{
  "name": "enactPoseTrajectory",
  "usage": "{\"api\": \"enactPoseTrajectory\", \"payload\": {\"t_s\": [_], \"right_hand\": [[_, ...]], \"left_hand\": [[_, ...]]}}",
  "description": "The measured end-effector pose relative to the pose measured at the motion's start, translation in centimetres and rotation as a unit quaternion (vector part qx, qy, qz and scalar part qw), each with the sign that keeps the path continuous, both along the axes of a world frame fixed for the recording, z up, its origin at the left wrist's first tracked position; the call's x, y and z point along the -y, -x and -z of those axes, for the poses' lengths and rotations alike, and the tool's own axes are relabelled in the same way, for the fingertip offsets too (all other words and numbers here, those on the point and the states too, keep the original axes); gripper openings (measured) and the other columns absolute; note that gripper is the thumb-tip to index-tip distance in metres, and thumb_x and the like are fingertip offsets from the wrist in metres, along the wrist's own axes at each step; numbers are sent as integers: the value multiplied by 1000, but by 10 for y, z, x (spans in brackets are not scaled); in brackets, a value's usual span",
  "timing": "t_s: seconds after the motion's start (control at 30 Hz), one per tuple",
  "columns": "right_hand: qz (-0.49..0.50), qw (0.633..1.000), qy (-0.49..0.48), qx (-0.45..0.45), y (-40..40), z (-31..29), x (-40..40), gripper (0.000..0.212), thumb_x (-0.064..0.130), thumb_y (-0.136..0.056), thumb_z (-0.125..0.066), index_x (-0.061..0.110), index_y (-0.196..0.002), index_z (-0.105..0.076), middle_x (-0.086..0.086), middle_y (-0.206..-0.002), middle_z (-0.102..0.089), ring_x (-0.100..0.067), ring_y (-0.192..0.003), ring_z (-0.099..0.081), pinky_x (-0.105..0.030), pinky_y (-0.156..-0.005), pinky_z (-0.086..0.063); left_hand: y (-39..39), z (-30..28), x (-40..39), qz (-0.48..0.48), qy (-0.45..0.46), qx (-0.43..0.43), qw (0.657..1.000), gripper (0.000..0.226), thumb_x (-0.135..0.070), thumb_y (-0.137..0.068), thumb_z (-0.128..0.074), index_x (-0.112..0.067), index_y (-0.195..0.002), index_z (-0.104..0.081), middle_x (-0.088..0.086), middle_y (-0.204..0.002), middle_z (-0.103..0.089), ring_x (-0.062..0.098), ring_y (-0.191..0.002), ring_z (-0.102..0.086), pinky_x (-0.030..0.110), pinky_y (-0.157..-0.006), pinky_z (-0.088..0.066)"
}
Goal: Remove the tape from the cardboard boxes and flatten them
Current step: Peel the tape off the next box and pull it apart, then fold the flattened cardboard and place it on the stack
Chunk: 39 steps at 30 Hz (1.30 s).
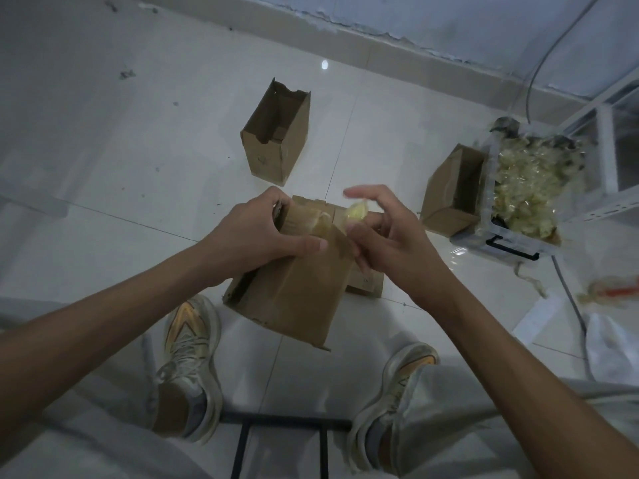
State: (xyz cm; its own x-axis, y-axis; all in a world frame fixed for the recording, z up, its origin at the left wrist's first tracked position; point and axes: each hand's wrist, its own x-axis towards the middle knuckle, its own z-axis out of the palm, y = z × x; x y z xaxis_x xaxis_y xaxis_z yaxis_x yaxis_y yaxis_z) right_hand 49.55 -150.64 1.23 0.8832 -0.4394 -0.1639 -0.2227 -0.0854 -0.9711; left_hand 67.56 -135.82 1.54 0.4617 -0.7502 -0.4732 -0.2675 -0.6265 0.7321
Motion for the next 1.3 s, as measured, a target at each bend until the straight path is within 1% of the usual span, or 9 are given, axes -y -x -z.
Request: {"api": "enactPoseTrajectory", "payload": {"t_s": [0.1, 0.27, 0.53, 0.63, 0.8, 0.9, 1.03, 1.17, 1.3], "right_hand": [[15, 1000, 25, -1, -2, 0, 0, 17, 20, -109, -56, 5, -115, -59, -8, -58, -61, -21, -43, -52, -20, -48, -42], [46, 998, 39, -22, 6, 4, 1, 27, 26, -111, -52, 7, -92, -56, -2, -58, -54, -22, -40, -52, -23, -44, -39], [140, 979, 132, -73, 26, -11, 20, 46, 34, -112, -40, 11, -74, -53, 0, -54, -51, -16, -51, -47, -38, -57, -43], [206, 963, 166, -61, 39, -33, 56, 53, 33, -110, -45, 11, -62, -48, 3, -51, -42, -13, -48, -39, -25, -53, -36], [214, 914, 270, -214, 94, -63, 160, 68, 46, -111, -37, 8, -58, -54, -7, -49, -50, -19, -44, -47, -29, -54, -39], [278, 907, 178, -263, 139, -45, 208, 57, 34, -112, -41, 5, -69, -65, -7, -59, -61, -18, -45, -54, -23, -49, -41], [368, 883, 45, -288, 158, -17, 255, 15, 14, -106, -59, 2, -104, -67, -8, -86, -66, -13, -60, -60, -22, -47, -49], [423, 879, -50, -215, 159, -4, 284, 63, -3, -102, -57, 19, -158, -38, -15, -134, -57, -24, -89, -66, -30, -56, -61], [437, 867, -48, -234, 150, -4, 287, 50, 2, -107, -42, 9, -156, -37, -16, -148, -49, -25, -95, -64, -32, -59, -62]], "left_hand": [[1, -6, 7, -9, 10, -4, 1000, 85, -78, -51, -75, -33, -119, -53, -8, -109, -63, 15, -98, -64, 42, -84, -61], [6, -12, 21, 7, 18, 30, 999, 82, -80, -55, -82, -37, -118, -54, -9, -107, -63, 13, -97, -64, 47, -86, -61], [28, -22, 62, 59, 39, 74, 995, 80, -87, -51, -76, -39, -111, -53, -12, -104, -64, 10, -93, -63, 46, -84, -60], [43, -31, 95, 66, 67, 86, 992, 73, -79, -60, -81, -34, -112, -55, -10, -102, -65, 11, -92, -63, 42, -82, -58], [67, -40, 161, 81, 91, 100, 988, 72, -73, -66, -82, -30, -116, -53, -9, -102, -62, 13, -91, -62, 45, -83, -58], [86, -36, 192, 81, 96, 91, 988, 74, -72, -67, -82, -27, -118, -52, -11, -101, -60, 13, -91, -61, 48, -87, -58], [109, -23, 219, 93, 89, 87, 988, 72, -69, -67, -84, -27, -117, -52, -12, -100, -58, 10, -89, -59, 46, -88, -57], [119, -12, 226, 109, 79, 93, 987, 73, -72, -66, -83, -29, -117, -51, -11, -102, -60, 14, -92, -61, 47, -88, -58], [110, -17, 225, 109, 83, 97, 986, 74, -72, -68, -82, -29, -119, -51, -8, -105, -61, 16, -94, -62, 48, -87, -58]]}}
